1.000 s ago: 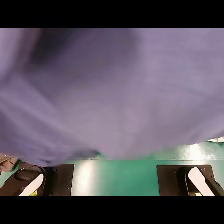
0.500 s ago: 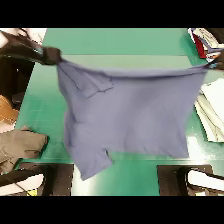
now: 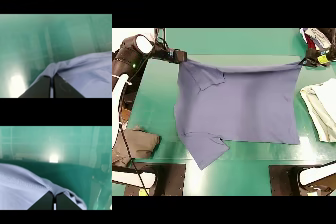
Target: Fold the shirts.
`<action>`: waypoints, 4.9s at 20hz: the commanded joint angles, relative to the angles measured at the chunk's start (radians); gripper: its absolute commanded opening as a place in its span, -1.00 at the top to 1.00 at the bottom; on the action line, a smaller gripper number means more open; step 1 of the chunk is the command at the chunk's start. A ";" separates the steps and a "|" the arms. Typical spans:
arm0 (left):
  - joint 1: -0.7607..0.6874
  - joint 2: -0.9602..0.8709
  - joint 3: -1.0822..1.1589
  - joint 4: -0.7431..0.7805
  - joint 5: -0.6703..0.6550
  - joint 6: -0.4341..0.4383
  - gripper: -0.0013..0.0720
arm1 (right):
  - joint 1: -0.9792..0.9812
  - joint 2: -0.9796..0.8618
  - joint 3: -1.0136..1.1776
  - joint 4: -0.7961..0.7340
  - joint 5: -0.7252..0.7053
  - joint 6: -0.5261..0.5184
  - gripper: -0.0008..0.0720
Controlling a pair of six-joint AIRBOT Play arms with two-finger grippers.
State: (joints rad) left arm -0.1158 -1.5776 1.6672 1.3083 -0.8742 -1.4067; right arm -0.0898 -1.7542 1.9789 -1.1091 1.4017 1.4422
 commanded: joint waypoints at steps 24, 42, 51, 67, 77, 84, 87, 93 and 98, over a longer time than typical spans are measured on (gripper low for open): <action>0.000 0.187 -0.361 0.191 -0.575 -0.114 -0.19 | 0.027 0.383 -0.666 -0.094 -0.005 -0.032 -0.02; 0.000 0.729 -1.255 -0.269 -0.192 -0.243 -0.19 | 0.029 0.628 -0.666 -0.086 0.066 -0.039 -0.02; -0.002 0.729 -1.308 -0.384 -0.159 -0.205 0.88 | 0.024 0.629 -0.666 -0.096 0.145 -0.039 -0.02; -0.002 0.729 -1.165 -0.414 -0.237 -0.051 0.89 | -0.474 0.882 -1.566 0.019 -0.061 -0.074 -0.36; -0.002 0.729 -1.165 -0.412 -0.233 -0.051 0.89 | -0.473 0.726 -1.533 0.042 -0.111 -0.075 0.19; -0.002 0.729 -1.165 -0.412 -0.234 -0.051 0.89 | -0.473 0.758 -1.530 0.037 -0.141 -0.110 0.94; -0.002 0.729 -1.164 -0.411 -0.234 -0.050 0.90 | -0.473 0.857 -1.527 0.032 -0.153 -0.110 0.95; -0.002 0.765 -1.073 -0.397 -0.381 -0.052 0.90 | -0.420 1.014 -1.365 -0.072 0.055 -0.104 0.95; -0.002 1.050 -1.071 -0.373 -0.574 -0.201 0.90 | -0.289 1.167 -1.308 -0.223 0.224 -0.041 0.95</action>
State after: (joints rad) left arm -0.1177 -0.6529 0.5880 0.9268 -1.3148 -1.5246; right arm -0.4385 -0.6651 0.6342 -1.2465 1.5154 1.3682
